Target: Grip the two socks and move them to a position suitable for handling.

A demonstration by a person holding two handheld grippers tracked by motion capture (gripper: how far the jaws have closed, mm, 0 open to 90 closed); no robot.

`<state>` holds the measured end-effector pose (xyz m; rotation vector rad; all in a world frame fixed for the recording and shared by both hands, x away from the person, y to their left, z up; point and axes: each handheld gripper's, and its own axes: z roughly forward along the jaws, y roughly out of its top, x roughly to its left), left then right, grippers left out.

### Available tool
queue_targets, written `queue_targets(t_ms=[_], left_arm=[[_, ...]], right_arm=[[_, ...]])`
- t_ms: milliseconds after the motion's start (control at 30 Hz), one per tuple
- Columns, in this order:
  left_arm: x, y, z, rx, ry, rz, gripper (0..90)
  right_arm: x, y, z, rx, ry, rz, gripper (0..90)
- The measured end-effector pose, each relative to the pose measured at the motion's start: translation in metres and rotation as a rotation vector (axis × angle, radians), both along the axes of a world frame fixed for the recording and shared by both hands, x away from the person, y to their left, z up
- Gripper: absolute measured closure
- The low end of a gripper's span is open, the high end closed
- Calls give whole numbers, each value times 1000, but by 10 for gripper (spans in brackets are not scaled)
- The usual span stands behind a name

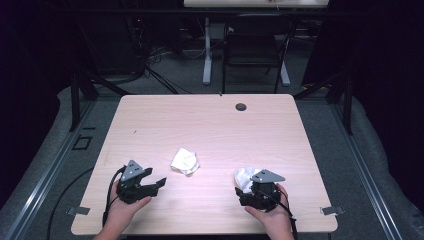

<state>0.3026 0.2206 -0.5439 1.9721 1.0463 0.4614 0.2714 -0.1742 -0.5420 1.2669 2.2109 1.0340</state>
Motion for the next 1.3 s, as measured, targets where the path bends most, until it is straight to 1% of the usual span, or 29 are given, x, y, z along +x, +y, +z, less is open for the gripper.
queue_targets(t_ms=[33,67,100,133,167,200,233,267,300,367,467,500,533,633,700,767,867,900,967,1033,1067,1133,1233,1267,1300], left_arm=[[0,0,0,0,0,0,348],[2,2,-4,-6,7,9,348],[4,3,-6,-2,20,18,361],[5,3,-9,1,30,29,379],[6,4,-11,1,36,38,393],[8,3,-15,4,47,45,409],[8,3,-16,6,51,41,416],[8,2,-17,11,50,36,420],[8,2,-17,11,50,36,422],[7,-1,-18,28,46,28,428],[6,-5,-20,66,40,13,428],[6,-8,-21,58,35,0,434],[6,-8,-21,58,35,0,442],[5,-10,-21,40,27,-17,448],[6,-11,-20,42,25,-22,458],[5,-12,-20,47,19,-18,460],[5,-14,-19,55,11,-10,486],[6,-16,-17,45,12,-7,492],[7,-17,-16,45,8,-9,498],[10,-21,-16,57,2,-12,532],[12,-25,-16,75,6,-15,555],[13,-27,-16,80,5,-16,560],[19,-33,-13,95,4,-8,560],[23,-37,-12,87,9,1,552],[26,-39,-12,86,8,-2,553]], right_arm=[[0,0,0,0,0,0,318],[0,1,-3,-20,-15,-1,368],[0,1,-6,-46,-40,4,397],[-1,1,-8,-69,-54,4,405],[-1,1,-10,-76,-64,-1,422],[0,0,-15,-88,-60,6,451],[0,1,-18,-80,-60,-1,467],[0,1,-18,-87,-51,2,489],[0,1,-18,-87,-51,2,489],[1,1,-20,-62,-36,-3,499],[2,3,-21,-51,-25,-4,522],[1,3,-20,-43,-19,0,550],[1,4,-20,-27,-23,4,559],[1,4,-20,-17,-22,-2,567],[1,4,-21,-7,-21,3,572],[1,4,-20,-10,-20,5,576],[1,1,-19,11,-21,-9,577],[1,1,-18,16,-19,-12,577],[2,0,-18,26,-20,-18,577],[2,0,-18,36,-17,-22,578],[2,0,-19,35,-16,-25,580],[2,0,-19,35,-14,-21,580],[3,0,-19,36,-13,-21,581],[3,0,-19,41,-13,-21,581],[2,-1,-19,40,-13,-21,581]])
